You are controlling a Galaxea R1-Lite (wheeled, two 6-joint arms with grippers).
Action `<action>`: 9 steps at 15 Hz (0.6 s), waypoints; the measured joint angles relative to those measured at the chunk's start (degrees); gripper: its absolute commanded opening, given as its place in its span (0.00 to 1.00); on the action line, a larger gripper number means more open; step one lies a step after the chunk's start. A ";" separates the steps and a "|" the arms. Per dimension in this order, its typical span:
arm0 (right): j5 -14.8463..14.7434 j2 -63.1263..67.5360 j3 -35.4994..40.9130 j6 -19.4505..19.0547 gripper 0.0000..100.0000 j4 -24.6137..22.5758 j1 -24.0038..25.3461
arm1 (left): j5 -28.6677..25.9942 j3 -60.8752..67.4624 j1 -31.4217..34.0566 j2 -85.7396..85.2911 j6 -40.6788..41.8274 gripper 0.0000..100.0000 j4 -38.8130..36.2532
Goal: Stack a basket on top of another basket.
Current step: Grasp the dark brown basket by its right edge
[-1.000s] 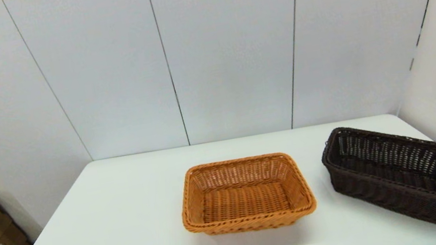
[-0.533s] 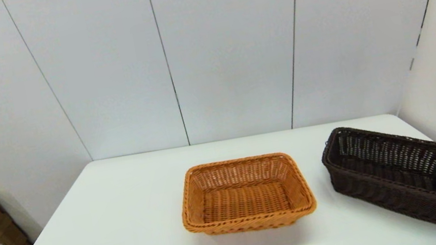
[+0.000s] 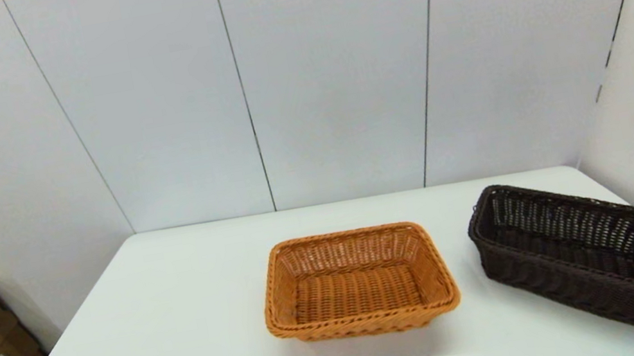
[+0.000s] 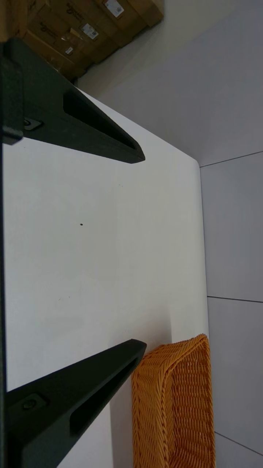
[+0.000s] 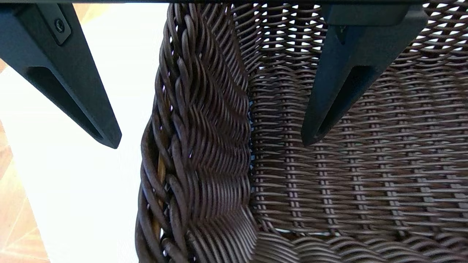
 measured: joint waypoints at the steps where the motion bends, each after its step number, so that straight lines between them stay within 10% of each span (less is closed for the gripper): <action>1: 0.02 0.63 -0.79 0.11 1.00 0.91 -0.29 | 0.05 0.00 0.00 0.00 0.01 1.00 0.00; 9: 0.24 3.52 -2.56 0.57 1.00 2.07 -1.12 | 0.05 0.00 0.00 0.00 0.00 1.00 0.00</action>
